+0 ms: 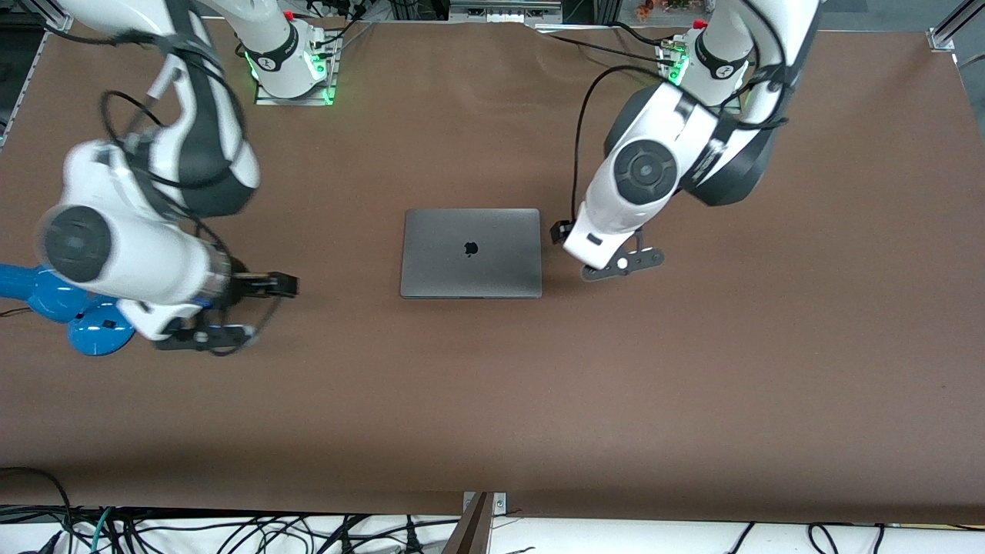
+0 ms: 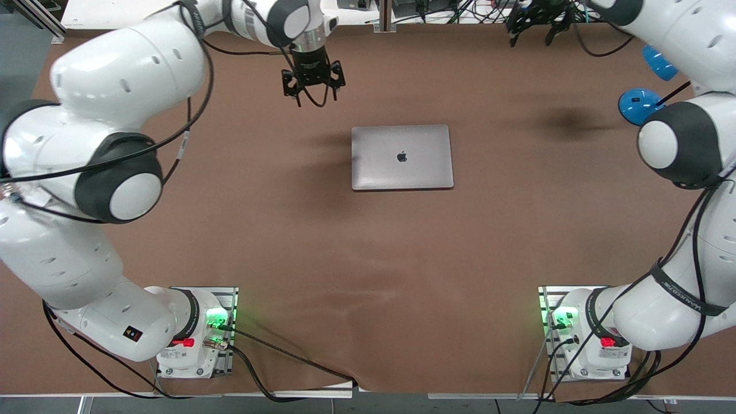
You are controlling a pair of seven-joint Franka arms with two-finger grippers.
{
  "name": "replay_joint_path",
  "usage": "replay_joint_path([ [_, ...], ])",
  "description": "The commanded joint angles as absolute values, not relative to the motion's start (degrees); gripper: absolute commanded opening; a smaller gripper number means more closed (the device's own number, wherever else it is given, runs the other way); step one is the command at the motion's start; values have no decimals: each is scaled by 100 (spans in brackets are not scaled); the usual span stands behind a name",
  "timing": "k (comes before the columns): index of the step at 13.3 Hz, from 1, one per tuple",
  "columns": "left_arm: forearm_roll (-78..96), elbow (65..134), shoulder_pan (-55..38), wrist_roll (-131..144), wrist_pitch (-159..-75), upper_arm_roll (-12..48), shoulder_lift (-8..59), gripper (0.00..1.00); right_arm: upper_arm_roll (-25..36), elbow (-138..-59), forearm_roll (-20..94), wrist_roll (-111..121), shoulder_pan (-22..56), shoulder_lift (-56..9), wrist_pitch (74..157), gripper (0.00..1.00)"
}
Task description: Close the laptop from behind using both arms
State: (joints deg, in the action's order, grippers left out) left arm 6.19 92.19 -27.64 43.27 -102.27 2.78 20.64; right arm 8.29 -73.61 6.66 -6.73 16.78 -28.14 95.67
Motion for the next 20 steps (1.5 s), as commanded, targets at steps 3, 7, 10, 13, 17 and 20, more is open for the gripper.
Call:
replay_joint_path([
  [3,378,10641,-2085,3247,-10161,316,346,100,677,-7523,291,-686,1161,-2233,9519,100],
  [7,142,10670,-1136,1779,-9511,316,-420,100,432,-7786,53,-659,766,-1794,9519,100],
  [10,1,10434,-573,1004,-9001,316,-641,100,115,-8041,53,-650,396,-1495,9466,100],
  [13,-228,9741,-317,616,-8623,299,-554,100,79,-8086,53,-659,343,-1196,9159,100],
  [17,-246,9185,-272,351,-8526,316,-185,100,70,-8261,53,-668,272,-853,8956,100],
  [20,-211,9088,-377,387,-8534,308,-150,100,70,-8350,44,-668,264,-625,8895,100],
])
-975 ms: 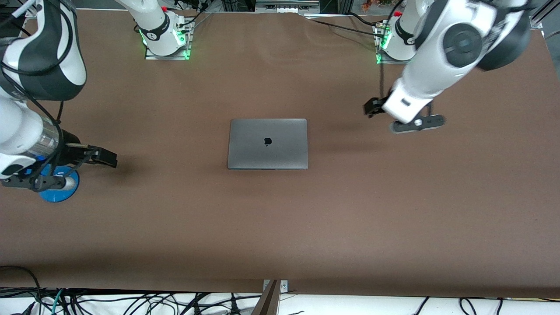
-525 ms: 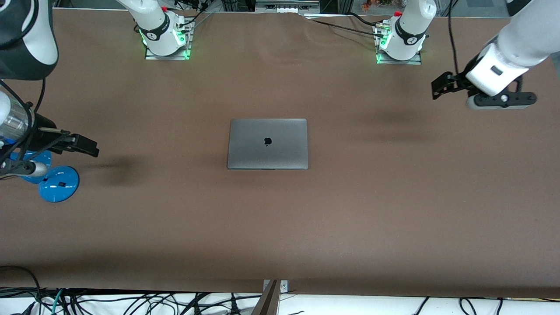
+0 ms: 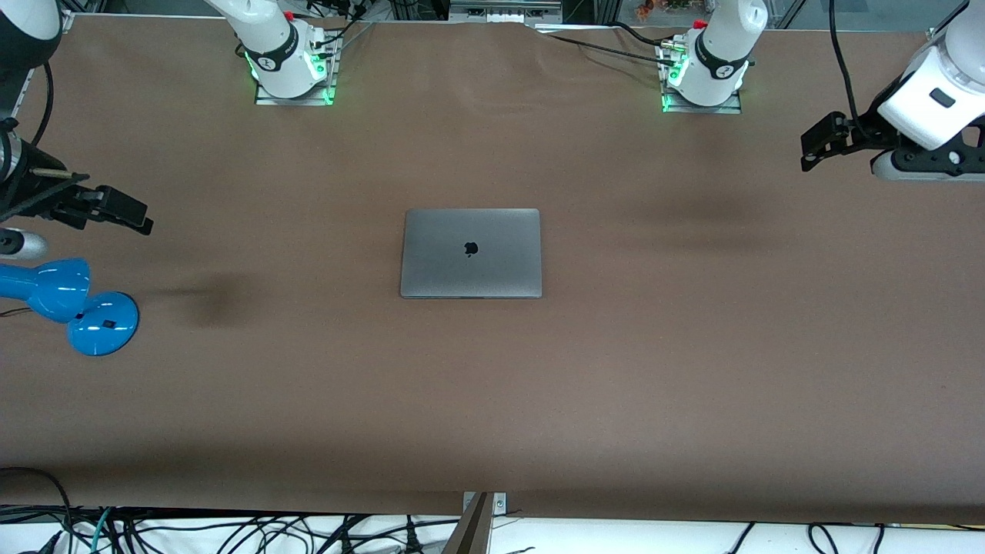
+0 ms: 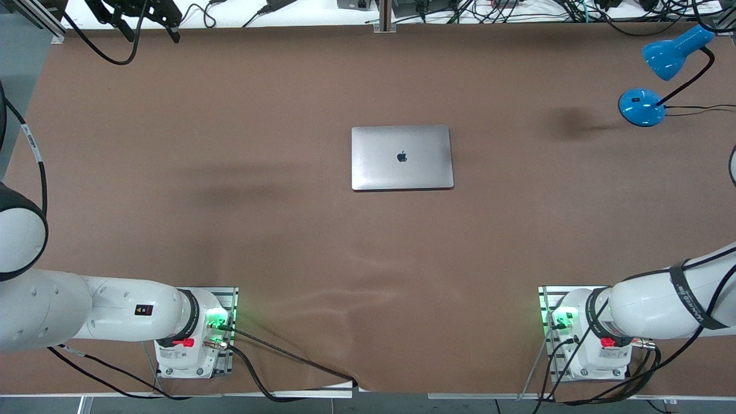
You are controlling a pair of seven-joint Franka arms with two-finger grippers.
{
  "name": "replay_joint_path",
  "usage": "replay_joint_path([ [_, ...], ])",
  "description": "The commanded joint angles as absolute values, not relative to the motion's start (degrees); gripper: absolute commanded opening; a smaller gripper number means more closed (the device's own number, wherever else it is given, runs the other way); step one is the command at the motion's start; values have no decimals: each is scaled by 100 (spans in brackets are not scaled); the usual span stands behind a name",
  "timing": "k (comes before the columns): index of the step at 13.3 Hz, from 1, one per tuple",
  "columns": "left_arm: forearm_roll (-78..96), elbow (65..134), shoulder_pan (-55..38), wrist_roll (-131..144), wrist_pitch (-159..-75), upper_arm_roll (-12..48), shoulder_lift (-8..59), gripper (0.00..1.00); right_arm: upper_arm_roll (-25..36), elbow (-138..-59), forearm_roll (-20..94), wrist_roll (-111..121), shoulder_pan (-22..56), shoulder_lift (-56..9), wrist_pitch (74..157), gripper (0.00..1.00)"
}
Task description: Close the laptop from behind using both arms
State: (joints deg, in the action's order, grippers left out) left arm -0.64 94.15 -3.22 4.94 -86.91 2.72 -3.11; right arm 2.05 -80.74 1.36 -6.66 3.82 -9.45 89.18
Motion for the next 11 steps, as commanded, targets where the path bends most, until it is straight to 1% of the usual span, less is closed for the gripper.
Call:
replay_joint_path([
  [1,-220,9062,-491,387,-8534,308,-149,100,62,-8437,44,-668,238,-563,8895,100],
  [3,-167,9062,-589,369,-8552,255,-132,100,-34,-8595,44,-668,133,-484,8912,100],
  [6,-141,9053,-957,544,-8561,-52,-97,100,-228,-8675,44,-659,-62,-361,8860,100],
  [11,-71,9079,-861,554,-8604,-53,-97,100,-229,-8684,18,-668,-79,-325,8631,100],
])
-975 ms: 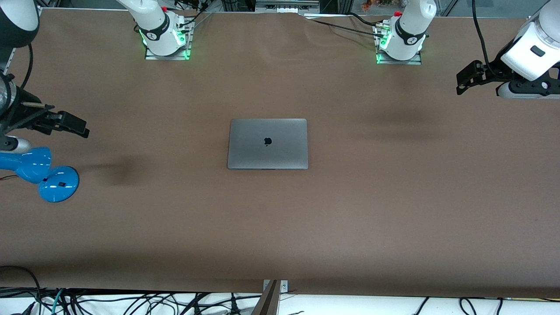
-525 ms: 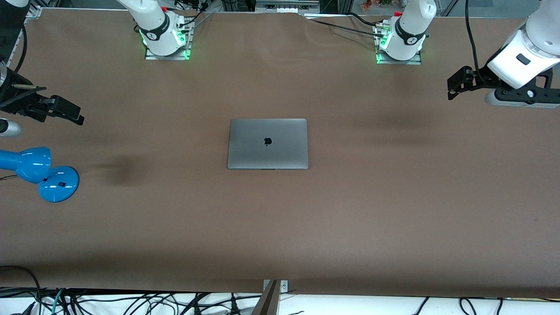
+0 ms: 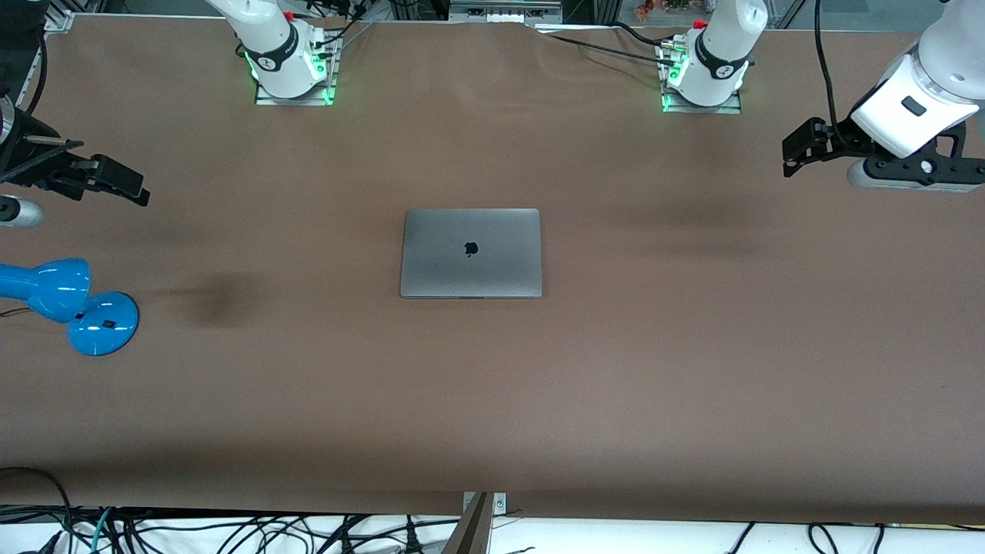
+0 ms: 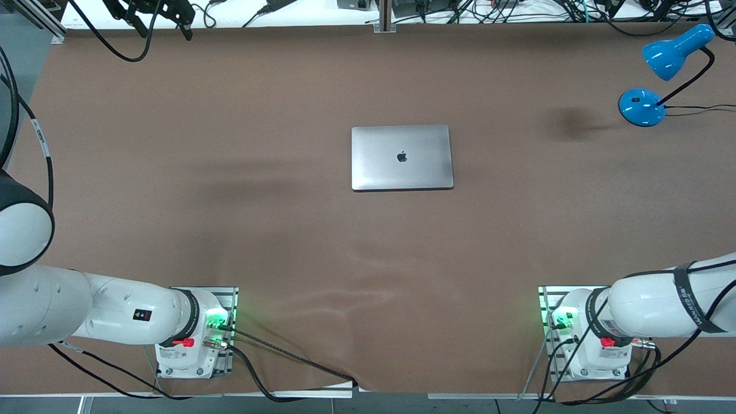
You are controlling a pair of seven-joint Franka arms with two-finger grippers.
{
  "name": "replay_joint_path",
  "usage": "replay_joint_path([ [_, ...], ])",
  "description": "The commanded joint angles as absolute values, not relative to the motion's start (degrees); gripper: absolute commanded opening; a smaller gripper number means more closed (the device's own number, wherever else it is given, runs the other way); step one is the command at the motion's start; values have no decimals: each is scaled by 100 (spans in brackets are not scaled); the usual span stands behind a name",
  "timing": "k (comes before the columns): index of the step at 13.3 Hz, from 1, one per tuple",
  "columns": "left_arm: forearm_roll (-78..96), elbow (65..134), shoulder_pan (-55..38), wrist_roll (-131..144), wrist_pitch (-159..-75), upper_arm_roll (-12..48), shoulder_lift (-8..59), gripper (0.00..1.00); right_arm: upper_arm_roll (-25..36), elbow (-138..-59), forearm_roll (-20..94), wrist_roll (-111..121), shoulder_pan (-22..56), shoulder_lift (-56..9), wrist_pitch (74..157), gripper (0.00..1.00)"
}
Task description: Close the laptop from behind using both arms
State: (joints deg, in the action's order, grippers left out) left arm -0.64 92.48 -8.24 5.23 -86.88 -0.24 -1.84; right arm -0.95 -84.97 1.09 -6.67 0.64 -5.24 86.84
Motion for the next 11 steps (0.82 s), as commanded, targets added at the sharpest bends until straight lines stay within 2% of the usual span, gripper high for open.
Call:
replay_joint_path([
  [1,17,9149,-861,554,-8700,-53,-105,100,-246,-8684,18,-685,-79,-325,8622,100],
  [11,158,9246,-694,536,-8807,-44,-105,100,-325,-8675,-343,-659,-88,-352,8604,100],
])
